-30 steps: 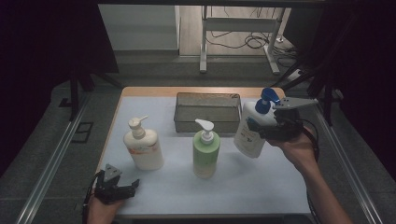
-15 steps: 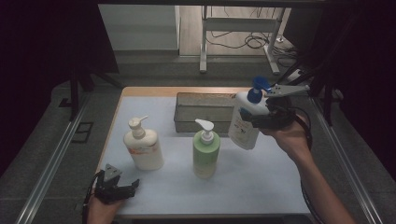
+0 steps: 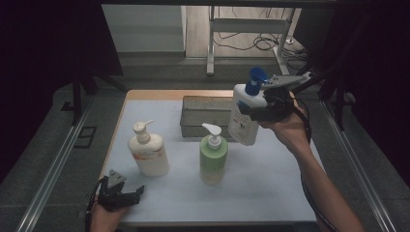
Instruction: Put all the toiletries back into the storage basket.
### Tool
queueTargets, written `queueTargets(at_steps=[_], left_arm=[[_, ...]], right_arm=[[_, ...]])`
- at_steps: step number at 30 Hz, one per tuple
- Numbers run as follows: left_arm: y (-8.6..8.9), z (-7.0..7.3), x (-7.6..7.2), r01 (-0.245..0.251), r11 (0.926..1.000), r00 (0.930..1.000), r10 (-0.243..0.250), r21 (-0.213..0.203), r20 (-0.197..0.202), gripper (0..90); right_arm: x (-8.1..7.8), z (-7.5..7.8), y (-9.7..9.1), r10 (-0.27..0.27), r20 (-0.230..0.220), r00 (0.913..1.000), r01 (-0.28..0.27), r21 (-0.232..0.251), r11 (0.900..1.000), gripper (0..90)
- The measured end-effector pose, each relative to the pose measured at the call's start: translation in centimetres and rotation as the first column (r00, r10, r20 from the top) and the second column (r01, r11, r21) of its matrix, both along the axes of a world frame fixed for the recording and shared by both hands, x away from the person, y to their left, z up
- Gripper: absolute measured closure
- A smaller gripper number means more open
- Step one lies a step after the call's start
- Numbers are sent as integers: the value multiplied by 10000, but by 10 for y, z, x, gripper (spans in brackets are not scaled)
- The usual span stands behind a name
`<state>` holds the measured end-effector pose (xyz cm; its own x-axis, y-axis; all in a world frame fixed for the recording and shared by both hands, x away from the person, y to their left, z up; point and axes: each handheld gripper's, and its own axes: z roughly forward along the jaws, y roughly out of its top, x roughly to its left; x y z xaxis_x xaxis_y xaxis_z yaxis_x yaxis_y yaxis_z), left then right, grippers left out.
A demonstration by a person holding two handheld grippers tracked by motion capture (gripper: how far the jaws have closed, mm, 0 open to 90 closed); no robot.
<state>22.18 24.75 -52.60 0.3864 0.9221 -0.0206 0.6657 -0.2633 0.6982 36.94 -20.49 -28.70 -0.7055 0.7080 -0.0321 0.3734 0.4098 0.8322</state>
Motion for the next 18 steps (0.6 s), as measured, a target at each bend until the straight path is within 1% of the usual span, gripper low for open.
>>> queueTargets(at_steps=[8,9,18], left_arm=[[0,0,0,4,10000,10000,-4,-1,4,117],[0,0,0,3,10000,10000,-3,1,5,117],[0,0,0,4,10000,10000,-4,-7,1,117]], right_arm=[[10,4,13,52,75,10000,-51,-86,9999,405],[13,5,17,63,78,9999,-62,-78,10000,405],[26,9,31,33,93,10000,-33,-29,10000,405]])
